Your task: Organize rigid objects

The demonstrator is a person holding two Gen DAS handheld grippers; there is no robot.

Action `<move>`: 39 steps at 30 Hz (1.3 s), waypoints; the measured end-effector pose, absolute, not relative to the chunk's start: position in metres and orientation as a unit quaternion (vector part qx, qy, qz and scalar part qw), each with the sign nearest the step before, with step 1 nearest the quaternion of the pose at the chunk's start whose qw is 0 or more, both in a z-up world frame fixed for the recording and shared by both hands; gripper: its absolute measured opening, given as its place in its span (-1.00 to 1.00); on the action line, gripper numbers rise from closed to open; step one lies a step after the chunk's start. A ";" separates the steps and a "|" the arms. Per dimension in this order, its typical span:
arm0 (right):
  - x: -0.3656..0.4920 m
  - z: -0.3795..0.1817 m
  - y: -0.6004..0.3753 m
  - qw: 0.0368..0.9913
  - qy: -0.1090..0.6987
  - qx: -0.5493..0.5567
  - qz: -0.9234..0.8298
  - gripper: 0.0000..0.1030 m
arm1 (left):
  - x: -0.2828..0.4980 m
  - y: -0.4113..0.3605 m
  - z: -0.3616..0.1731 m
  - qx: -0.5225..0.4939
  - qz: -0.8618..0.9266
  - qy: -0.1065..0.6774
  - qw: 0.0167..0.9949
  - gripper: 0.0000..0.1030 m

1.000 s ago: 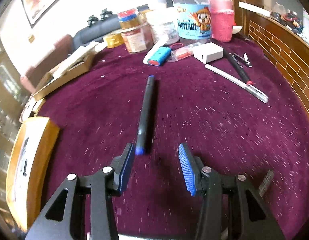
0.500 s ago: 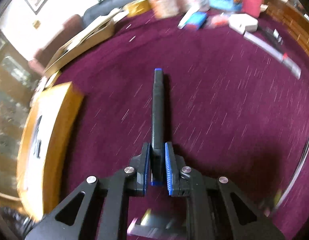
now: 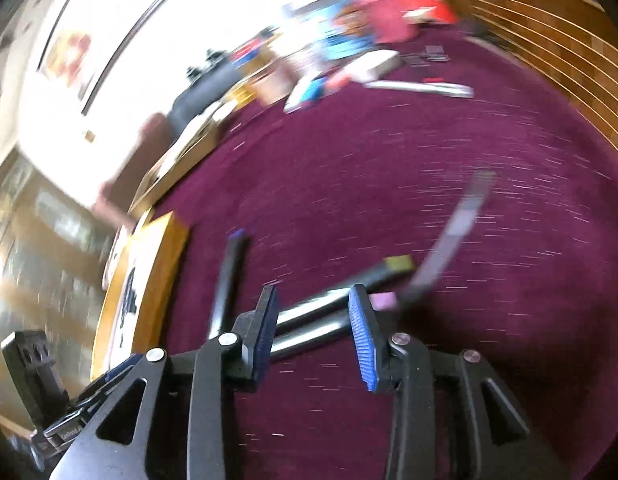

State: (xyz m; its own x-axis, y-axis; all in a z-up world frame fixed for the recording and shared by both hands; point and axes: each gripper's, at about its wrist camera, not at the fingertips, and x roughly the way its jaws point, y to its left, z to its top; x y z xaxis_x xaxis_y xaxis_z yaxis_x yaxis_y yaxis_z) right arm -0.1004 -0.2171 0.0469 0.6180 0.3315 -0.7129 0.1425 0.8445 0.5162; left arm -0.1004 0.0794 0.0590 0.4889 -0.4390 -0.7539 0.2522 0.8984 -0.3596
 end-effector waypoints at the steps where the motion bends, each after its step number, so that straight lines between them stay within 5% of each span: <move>1: -0.105 0.045 -0.227 0.855 0.430 0.285 0.046 -0.37 | -0.095 0.073 0.059 -0.094 -0.202 0.464 0.857 0.41; 11: -0.124 0.036 -0.258 0.856 0.413 0.311 0.004 -0.36 | -0.027 0.015 0.015 -0.005 -0.150 0.496 0.855 0.40; 26: -0.071 0.020 -0.247 0.871 0.412 0.255 -0.078 -0.32 | -0.034 0.002 0.008 0.054 -0.142 0.465 0.872 0.56; 27: -0.070 0.020 -0.245 0.874 0.409 0.247 -0.085 -0.34 | -0.034 0.004 0.008 0.045 -0.144 0.462 0.874 0.29; 29: -0.072 0.017 -0.246 0.880 0.396 0.241 -0.105 -0.70 | -0.035 0.013 0.012 0.018 -0.153 0.454 0.878 -0.33; 30: -0.073 0.015 -0.250 0.880 0.392 0.246 -0.110 -0.73 | -0.035 0.016 0.011 0.010 -0.152 0.454 0.878 -0.43; 39: -0.076 0.012 -0.266 0.875 0.372 0.294 -0.100 -0.80 | -0.034 0.016 0.010 0.010 -0.145 0.455 0.879 -0.47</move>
